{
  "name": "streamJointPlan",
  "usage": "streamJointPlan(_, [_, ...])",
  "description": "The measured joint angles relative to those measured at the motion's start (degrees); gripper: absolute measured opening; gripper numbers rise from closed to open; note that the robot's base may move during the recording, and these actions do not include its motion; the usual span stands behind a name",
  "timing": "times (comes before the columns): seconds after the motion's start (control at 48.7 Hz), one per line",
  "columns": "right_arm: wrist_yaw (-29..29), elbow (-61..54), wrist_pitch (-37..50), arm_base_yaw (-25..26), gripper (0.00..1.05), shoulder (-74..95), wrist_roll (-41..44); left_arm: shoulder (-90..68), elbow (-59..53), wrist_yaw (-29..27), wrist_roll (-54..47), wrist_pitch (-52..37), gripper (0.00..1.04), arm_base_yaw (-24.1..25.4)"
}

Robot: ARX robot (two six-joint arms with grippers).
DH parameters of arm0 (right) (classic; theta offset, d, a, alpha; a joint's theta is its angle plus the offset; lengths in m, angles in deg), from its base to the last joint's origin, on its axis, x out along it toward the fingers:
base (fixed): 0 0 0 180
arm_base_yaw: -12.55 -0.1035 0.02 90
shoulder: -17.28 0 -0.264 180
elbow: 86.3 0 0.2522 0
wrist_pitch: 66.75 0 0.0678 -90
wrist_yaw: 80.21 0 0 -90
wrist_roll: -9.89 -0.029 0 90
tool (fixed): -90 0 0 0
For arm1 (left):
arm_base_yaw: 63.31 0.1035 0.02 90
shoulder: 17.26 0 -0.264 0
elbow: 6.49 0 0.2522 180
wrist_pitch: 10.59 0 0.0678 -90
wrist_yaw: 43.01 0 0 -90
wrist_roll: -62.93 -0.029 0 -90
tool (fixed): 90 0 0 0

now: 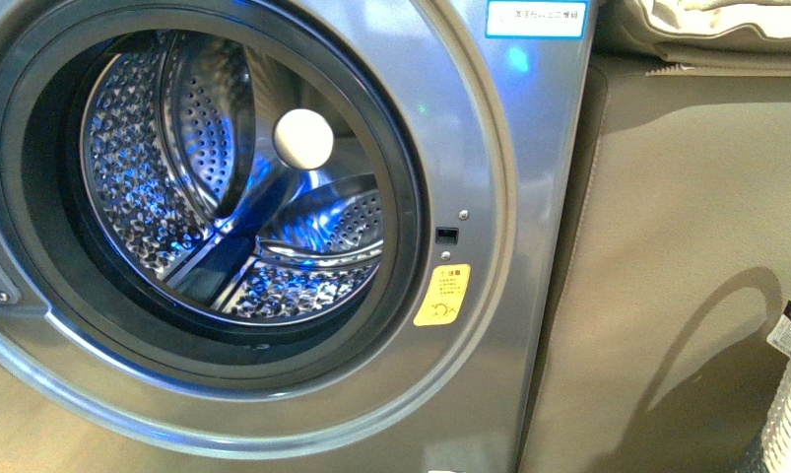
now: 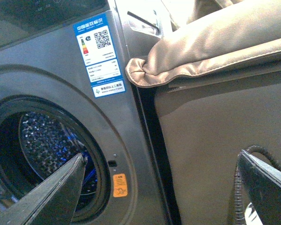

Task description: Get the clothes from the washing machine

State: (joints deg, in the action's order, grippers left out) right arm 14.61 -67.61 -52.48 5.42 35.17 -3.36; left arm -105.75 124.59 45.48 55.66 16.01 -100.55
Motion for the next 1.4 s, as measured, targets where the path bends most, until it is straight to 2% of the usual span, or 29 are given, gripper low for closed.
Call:
streamJointPlan(0.144, [-8.1, -3.3, -4.6, -6.8, 0.96, -8.2, 4.2, 0.0, 0.0, 0.0, 0.0, 0.0, 0.98, 0.0])
streamJointPlan(0.205, [-16.3, -0.5, -15.4, -9.4, 0.87, -9.7, 7.6, 0.0, 0.0, 0.0, 0.0, 0.0, 0.98, 0.0])
streamJointPlan(0.267, [-19.5, 0.7, -23.7, -8.8, 0.76, -10.5, 10.1, 0.0, 0.0, 0.0, 0.0, 0.0, 0.98, 0.0])
streamJointPlan(0.349, [-17.8, 0.1, -27.5, -6.6, 0.62, -11.6, 11.6, 0.0, 0.0, 0.0, 0.0, 0.0, 0.98, 0.0])
streamJointPlan(0.493, [-13.8, -0.2, -27.8, -2.6, 0.36, -13.4, 12.6, 0.0, 0.0, 0.0, 0.0, 0.0, 0.98, 0.0])
streamJointPlan(0.575, [-6.1, -0.9, -28.3, 3.8, 0.2, -14.4, 12.9, 0.0, 0.0, 0.0, 0.0, 0.0, 0.98, 0.0])
streamJointPlan(0.678, [-5.3, -1.7, -28.3, 6.8, 0.01, -15.0, 13.0, 0.0, 0.0, 0.0, 0.0, 0.0, 0.98, 0.0])
streamJointPlan(0.781, [-5.0, -2.2, -28.3, 6.9, 0.02, -15.5, 13.1, -1.3, 3.3, 2.2, 1.0, 4.7, 0.98, 0.6])
streamJointPlan(0.904, [-4.8, -4.5, -28.2, 7.0, 0.02, -17.6, 13.1, -4.6, 10.8, 1.0, 1.0, 8.4, 0.98, 2.4])
streamJointPlan(1.007, [-4.9, -4.6, -28.2, 7.0, 0.02, -17.6, 13.1, -4.5, 11.9, -0.2, 1.1, 8.6, 0.98, 6.0])
streamJointPlan(1.192, [-4.9, -4.6, -28.2, 7.0, 0.02, -17.6, 13.1, 5.3, -1.9, -3.2, 2.3, 6.5, 0.98, 14.9])
streamJointPlan(1.397, [-4.9, -4.6, -28.2, 7.0, 0.02, -17.6, 13.1, 13.5, -15.5, -4.7, 7.2, 2.4, 0.98, 16.2])
